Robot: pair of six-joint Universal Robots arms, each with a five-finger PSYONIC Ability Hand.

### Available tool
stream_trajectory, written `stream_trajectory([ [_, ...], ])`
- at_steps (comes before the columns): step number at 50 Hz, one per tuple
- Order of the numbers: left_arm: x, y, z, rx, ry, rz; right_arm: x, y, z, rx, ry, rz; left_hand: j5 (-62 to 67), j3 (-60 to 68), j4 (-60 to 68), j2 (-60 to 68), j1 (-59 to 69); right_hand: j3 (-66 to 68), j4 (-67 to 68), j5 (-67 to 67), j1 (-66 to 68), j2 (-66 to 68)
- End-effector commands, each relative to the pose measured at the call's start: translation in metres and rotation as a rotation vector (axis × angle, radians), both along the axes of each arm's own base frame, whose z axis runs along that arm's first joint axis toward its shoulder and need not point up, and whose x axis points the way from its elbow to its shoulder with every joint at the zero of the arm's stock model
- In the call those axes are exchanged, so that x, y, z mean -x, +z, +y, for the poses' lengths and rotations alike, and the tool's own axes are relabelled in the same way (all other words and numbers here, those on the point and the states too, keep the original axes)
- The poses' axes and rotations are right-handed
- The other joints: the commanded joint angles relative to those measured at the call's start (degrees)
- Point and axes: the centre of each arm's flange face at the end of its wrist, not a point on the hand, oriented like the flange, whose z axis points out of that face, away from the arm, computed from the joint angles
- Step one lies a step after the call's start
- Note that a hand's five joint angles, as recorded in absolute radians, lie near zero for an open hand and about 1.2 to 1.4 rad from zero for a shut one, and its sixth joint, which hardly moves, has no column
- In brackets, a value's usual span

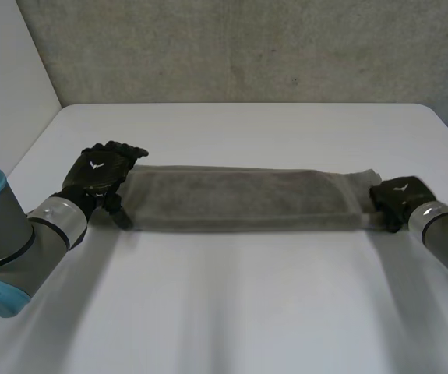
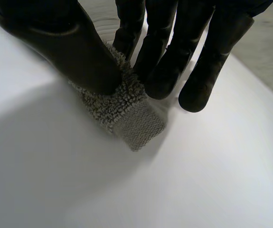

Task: Fold the towel.

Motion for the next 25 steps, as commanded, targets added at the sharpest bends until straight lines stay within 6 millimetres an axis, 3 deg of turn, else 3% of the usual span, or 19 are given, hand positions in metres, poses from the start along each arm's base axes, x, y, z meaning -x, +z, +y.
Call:
stream_trajectory([
  [1, -0.001, 0.004, 0.000, 0.010, 0.003, 0.002, 0.023, 0.025, -0.019, 0.145, -0.110, 0.060, -11.13, -2.32, -3.20, -2.89, -3.77, 3.31, 3.12, 3.45, 4.76, 4.76],
  [3, -0.001, 0.005, 0.000, 0.013, 0.003, 0.002, 0.032, 0.027, -0.021, 0.149, -0.113, 0.107, -11.13, -2.32, -3.20, -2.89, -3.77, 3.31, 3.12, 3.45, 4.76, 4.76],
  [5, -0.001, 0.006, 0.000, 0.015, 0.004, 0.004, 0.053, 0.022, -0.028, 0.139, -0.123, 0.243, -11.13, -2.32, -3.20, -2.89, -3.77, 3.31, 3.12, 3.45, 4.76, 4.76],
  [8, -0.001, 0.012, 0.000, 0.030, 0.007, 0.007, 0.063, 0.020, -0.032, 0.139, -0.119, 0.320, -11.13, -2.32, -3.20, -2.89, -3.77, 3.31, 3.12, 3.45, 4.76, 4.76],
  [10, -0.002, 0.015, 0.000, 0.038, 0.009, 0.010, 0.088, 0.021, -0.044, 0.146, -0.151, 0.455, -11.13, -2.32, -3.20, -2.89, -3.77, 3.31, 3.12, 3.45, 4.76, 4.76],
  [13, -0.004, 0.020, -0.001, 0.052, 0.015, 0.013, 0.101, 0.027, -0.051, 0.171, -0.197, 0.585, -11.29, -2.49, -3.37, -3.05, -3.94, 3.31, 3.12, 3.45, 4.76, 4.76],
  [16, -0.004, 0.027, -0.002, 0.072, 0.018, 0.022, 0.103, 0.035, -0.055, 0.202, -0.230, 0.608, -11.46, -2.66, -3.54, -3.22, -4.10, 3.31, 3.12, 3.45, 4.76, 4.76],
  [18, -0.004, 0.031, -0.003, 0.080, 0.020, 0.029, 0.080, 0.058, -0.058, 0.317, -0.217, 0.568, -11.46, -2.66, -3.54, -3.22, -4.11, 3.31, 3.12, 3.45, 4.76, 4.76],
  [19, -0.004, 0.034, -0.004, 0.088, 0.021, 0.038, 0.080, 0.058, -0.058, 0.318, -0.217, 0.568, -11.46, -2.66, -3.54, -3.22, -4.11, 3.31, 3.12, 3.45, 4.76, 4.76],
  [21, -0.003, 0.037, -0.005, 0.094, 0.021, 0.050, 0.019, 0.097, -0.041, 0.471, -0.118, 0.451, -11.46, -2.66, -3.54, -3.22, -4.11, 3.31, 3.12, 3.45, 4.76, 4.76],
  [22, -0.002, 0.042, -0.007, 0.105, 0.020, 0.063, 0.019, 0.097, -0.041, 0.472, -0.117, 0.450, -11.46, -2.66, -3.54, -3.22, -4.11, 3.31, 3.12, 3.45, 4.76, 4.76],
  [23, -0.002, 0.042, -0.007, 0.105, 0.020, 0.063, -0.011, 0.111, -0.029, 0.531, -0.054, 0.386, -11.46, -2.66, -3.54, -3.22, -4.11, 3.31, 3.12, 3.45, 4.76, 4.76],
  [24, 0.000, 0.046, -0.009, 0.116, 0.016, 0.078, -0.012, 0.111, -0.029, 0.532, -0.054, 0.386, -11.46, -2.66, -3.54, -3.22, -4.11, 3.31, 3.12, 3.45, 4.76, 4.76],
  [25, 0.002, 0.051, -0.011, 0.122, 0.014, 0.094, -0.039, 0.121, -0.017, 0.578, 0.012, 0.328, -11.46, -2.66, -3.54, -3.22, -4.11, 3.31, 3.12, 3.45, 4.76, 4.76],
])
